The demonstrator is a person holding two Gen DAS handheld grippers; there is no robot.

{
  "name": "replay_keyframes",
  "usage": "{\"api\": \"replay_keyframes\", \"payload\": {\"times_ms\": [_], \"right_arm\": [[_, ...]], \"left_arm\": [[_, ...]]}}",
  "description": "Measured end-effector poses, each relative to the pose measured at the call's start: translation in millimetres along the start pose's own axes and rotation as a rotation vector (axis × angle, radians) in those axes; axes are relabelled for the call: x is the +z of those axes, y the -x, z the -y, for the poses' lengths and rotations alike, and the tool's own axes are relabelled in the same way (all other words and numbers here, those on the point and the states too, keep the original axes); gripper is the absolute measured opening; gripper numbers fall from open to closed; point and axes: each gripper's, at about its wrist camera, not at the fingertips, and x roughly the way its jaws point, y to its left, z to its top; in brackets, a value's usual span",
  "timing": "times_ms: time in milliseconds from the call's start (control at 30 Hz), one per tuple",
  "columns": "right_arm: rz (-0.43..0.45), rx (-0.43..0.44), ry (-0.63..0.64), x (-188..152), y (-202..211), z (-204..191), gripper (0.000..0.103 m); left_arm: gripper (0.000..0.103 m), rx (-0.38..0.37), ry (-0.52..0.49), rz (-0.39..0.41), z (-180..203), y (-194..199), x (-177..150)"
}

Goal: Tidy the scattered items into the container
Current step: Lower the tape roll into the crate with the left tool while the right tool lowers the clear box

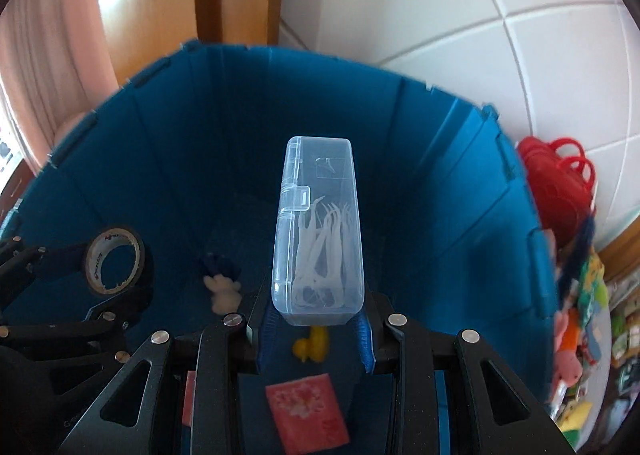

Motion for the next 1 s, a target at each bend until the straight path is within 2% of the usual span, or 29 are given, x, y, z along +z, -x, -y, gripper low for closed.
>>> {"api": "replay_keyframes", "payload": {"times_ms": [133, 200, 433, 767, 900, 1000], "right_arm": [[-0.155, -0.069, 0.016, -11.8, -63.3, -3.1, 0.032], [-0.221, -0.079, 0.019, -18.3, -87.5, -3.8, 0.032], [-0.408, 0.066, -0.030, -47.0, -140.1, -5.8, 0.032], [-0.530, 0.071, 0.032, -80.3, -175.3, -20.0, 0.032], [-0.530, 0.086, 0.040, -82.1, -177.3, -24.7, 0.032], [-0.534, 0.097, 0.054, -84.8, -177.9, -29.2, 0.033]], "left_arm": [[0.055, 0.013, -0.024, -0.132, 8.4, -56.7, 1.5], [0.055, 0.043, -0.009, -0.187, 6.7, -84.3, -1.3], [0.055, 0.111, -0.029, -0.368, 11.1, -150.5, -26.7], [0.056, 0.114, -0.065, -0.422, 19.6, -172.3, -41.2], [0.066, 0.136, -0.058, -0.422, 17.6, -173.1, -41.3], [0.067, 0.147, -0.055, -0.425, 16.7, -173.5, -42.0]]}}
